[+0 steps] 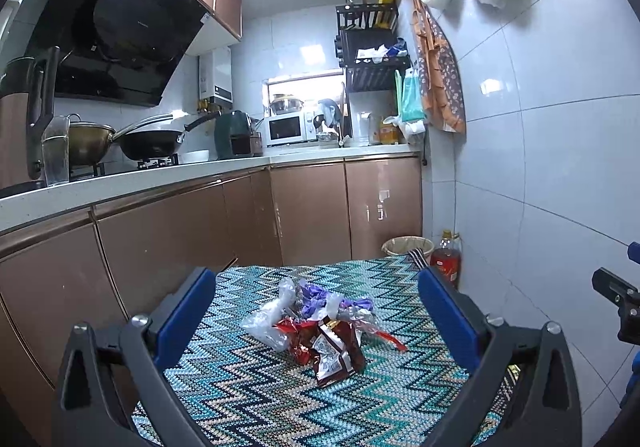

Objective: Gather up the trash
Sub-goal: 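Approach the trash pile on the table with both tools open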

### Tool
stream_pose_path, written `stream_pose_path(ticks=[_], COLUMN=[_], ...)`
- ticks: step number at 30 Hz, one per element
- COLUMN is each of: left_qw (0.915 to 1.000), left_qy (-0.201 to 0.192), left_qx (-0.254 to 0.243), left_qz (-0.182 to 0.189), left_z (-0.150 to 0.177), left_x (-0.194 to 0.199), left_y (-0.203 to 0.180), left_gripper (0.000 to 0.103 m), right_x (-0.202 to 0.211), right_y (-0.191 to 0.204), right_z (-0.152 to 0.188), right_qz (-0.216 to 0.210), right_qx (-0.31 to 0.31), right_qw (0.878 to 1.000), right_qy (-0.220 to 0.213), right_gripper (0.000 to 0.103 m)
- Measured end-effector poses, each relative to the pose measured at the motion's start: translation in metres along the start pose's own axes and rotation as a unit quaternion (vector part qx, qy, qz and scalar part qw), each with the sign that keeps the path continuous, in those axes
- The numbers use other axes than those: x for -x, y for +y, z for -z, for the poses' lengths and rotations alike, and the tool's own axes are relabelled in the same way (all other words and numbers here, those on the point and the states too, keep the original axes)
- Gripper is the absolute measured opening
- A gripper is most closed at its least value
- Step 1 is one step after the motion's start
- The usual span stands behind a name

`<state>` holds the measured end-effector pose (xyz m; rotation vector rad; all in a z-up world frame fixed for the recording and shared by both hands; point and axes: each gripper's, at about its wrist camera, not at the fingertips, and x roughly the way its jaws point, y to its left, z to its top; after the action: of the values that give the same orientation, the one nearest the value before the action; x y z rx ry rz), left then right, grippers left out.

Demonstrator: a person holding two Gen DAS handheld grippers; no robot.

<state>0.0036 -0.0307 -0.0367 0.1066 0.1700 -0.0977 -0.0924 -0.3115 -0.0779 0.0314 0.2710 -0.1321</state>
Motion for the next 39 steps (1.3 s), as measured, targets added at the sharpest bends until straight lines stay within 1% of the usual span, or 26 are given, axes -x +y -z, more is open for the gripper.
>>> stream_pose_path(ticks=[11,29,35,39], left_qw=[1.0,0.998,0.9977,0.9973], left_qy=[0.005,0.052,0.056,0.063], left_qx=[-0.001,-0.025,-0.024,-0.025], left_qz=[0.002,0.026,0.028,0.029], left_z=[0.004,0.025,0.032,0.036], left_x=[0.0,-0.024,-0.033,-0.04], left_y=[-0.001,-0.012,-0.012,-0.011], left_gripper=[0.102,0.102,0.102,0.102], right_x=[-0.005,-0.029,-0.034,-0.038], right_y=[0.002,-0.003,-0.005,-0.007], right_z=[0.001,0.02,0.023,0.023], right_qz=[0.008,0.022,0.026,0.02], right_qx=[0.0,-0.005,-0.007,-0.015], right_qw=[1.0,0.999,0.998,0.999], right_qy=[0.006,0.044,0.049,0.047], right_gripper=[0.103,0.103,0.103,0.103])
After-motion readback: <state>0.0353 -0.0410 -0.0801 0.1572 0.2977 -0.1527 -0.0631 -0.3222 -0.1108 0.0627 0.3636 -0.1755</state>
